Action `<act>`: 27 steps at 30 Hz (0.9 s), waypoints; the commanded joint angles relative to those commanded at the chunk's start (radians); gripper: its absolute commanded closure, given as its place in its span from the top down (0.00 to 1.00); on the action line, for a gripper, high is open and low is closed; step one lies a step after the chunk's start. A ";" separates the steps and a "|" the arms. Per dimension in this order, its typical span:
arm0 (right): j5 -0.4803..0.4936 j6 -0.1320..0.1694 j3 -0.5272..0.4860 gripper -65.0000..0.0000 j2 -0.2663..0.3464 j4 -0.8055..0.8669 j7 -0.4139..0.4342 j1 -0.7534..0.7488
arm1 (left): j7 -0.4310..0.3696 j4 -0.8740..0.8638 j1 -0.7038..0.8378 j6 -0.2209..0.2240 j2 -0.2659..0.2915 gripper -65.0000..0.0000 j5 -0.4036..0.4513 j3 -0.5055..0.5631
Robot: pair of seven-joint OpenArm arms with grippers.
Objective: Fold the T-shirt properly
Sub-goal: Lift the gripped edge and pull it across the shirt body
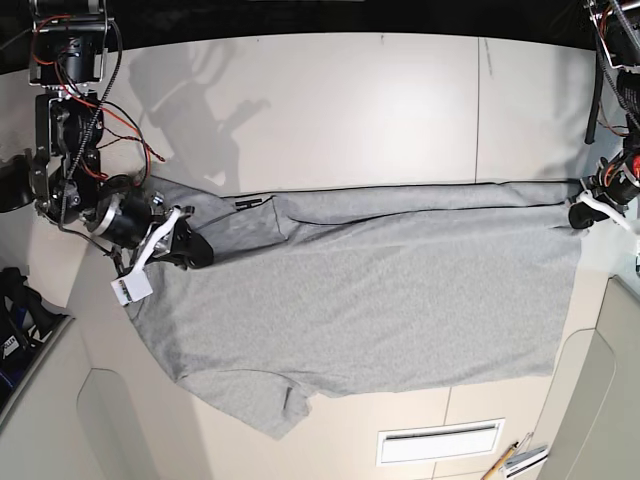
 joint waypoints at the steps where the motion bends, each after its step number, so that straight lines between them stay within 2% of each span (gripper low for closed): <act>1: -0.018 0.000 -0.003 0.00 -0.010 -0.011 0.008 0.014 | -0.015 -0.016 -0.016 0.000 0.000 0.00 0.019 0.010; 5: -0.079 0.000 -0.003 0.00 -0.039 -0.028 0.035 0.052 | -0.050 -0.050 -0.065 0.000 0.000 0.00 0.055 0.019; 8: -0.125 0.000 -0.003 0.00 -0.039 -0.028 0.078 0.063 | -0.065 -0.054 -0.073 0.000 0.000 0.00 0.056 0.019; 16: -0.157 0.000 -0.003 0.00 -0.040 -0.030 0.115 0.082 | -0.108 -0.054 -0.073 0.000 0.000 0.00 0.071 0.019; 18: -0.182 -0.011 -0.003 0.00 -0.040 -0.030 0.138 0.083 | -0.114 -0.054 -0.073 0.000 0.000 0.00 0.072 0.019; 20: -0.183 -0.011 -0.003 0.00 -0.040 -0.031 0.139 0.082 | -0.117 -0.054 -0.073 0.000 0.000 0.12 0.072 0.019; 22: -0.183 -0.011 -0.003 0.14 -0.040 -0.031 0.138 0.082 | -0.121 -0.054 -0.073 0.000 0.000 0.29 0.071 0.019; 24: -0.180 -0.019 -0.003 0.39 -0.040 -0.031 0.129 0.082 | -0.120 -0.054 -0.073 0.000 0.000 0.47 0.070 0.019; 25: -0.177 -0.026 -0.003 0.50 -0.040 -0.031 0.117 0.082 | -0.114 -0.054 -0.073 0.000 0.000 0.53 0.068 0.019; 26: -0.172 -0.027 -0.003 0.57 -0.040 -0.031 0.105 0.082 | -0.102 -0.054 -0.073 0.000 0.000 0.56 0.067 0.019; 27: -0.162 -0.027 0.001 0.58 -0.039 -0.031 0.091 0.082 | -0.090 -0.054 -0.073 0.000 -0.001 0.57 0.058 0.018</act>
